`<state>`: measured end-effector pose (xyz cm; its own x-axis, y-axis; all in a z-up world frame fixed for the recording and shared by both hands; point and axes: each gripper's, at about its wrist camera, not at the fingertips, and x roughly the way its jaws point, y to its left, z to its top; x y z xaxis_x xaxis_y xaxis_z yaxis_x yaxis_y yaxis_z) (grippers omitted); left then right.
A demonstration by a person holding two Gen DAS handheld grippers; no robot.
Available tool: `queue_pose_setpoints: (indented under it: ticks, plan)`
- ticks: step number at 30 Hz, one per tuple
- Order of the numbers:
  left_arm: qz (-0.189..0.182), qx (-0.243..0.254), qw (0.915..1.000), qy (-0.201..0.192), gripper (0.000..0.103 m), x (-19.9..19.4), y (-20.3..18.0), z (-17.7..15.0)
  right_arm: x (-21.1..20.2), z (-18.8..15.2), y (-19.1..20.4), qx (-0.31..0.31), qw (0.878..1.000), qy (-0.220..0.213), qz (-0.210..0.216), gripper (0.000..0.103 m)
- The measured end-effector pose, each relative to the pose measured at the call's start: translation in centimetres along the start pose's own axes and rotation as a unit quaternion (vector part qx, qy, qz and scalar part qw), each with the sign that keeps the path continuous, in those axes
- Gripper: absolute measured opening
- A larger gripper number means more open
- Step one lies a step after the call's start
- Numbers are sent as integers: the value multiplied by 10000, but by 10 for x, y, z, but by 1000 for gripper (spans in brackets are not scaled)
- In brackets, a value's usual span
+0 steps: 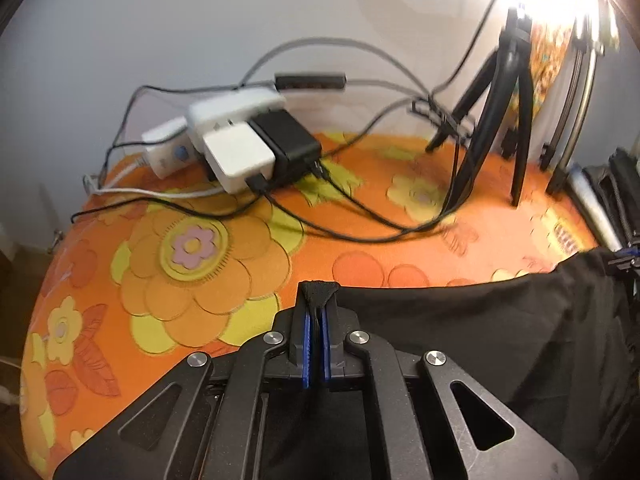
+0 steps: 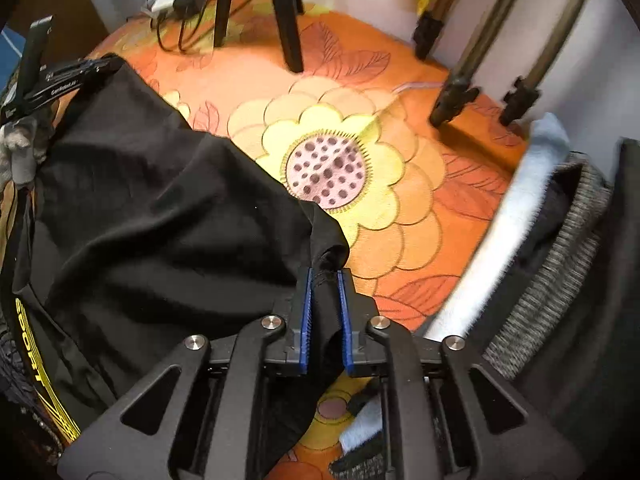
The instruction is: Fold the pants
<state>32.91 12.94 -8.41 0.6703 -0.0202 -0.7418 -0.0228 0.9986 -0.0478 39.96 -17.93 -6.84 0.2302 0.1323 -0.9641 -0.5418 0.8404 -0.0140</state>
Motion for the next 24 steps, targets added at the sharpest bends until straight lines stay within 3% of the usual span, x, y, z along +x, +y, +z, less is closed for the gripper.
queue_pose_setpoints:
  ticks: [13, 19, 24]
  plan:
    - [-205, 92, 9967, -778, 3, -91, 12, 42, -109, -23, 5, 316, 9889, -1281, -685, 9]
    - [-262, 216, 9950, -940, 3, -139, 3, 27, -161, -45, 31, 194, 9814, -1698, -872, 9]
    - [-333, 297, 9932, -1074, 3, -188, 4, -3, -202, -83, 59, 122, 9774, -1972, -749, 8]
